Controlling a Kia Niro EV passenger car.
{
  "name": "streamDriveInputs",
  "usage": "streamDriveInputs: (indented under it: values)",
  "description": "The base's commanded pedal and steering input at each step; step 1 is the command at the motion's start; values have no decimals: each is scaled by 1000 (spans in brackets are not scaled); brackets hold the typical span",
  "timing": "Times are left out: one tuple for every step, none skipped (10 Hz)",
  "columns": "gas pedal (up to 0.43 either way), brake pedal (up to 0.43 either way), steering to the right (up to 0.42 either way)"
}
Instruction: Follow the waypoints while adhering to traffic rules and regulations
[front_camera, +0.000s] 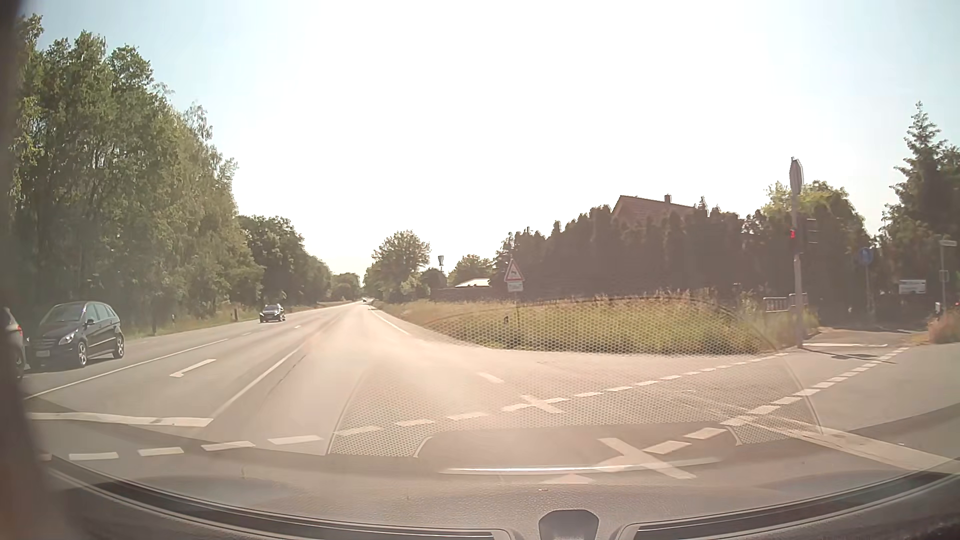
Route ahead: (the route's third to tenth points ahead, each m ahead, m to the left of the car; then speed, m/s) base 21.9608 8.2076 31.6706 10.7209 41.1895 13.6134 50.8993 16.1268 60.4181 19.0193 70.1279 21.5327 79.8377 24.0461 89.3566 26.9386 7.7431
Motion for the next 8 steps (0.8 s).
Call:
streamDriveInputs:
  values:
    - [280, 6, -159]
    - [280, 6, -156]
    - [280, 6, -153]
    - [280, 6, -143]
    - [280, 6, -133]
    - [280, 6, -127]
    - [280, 6, -116]
    - [280, 6, -101]
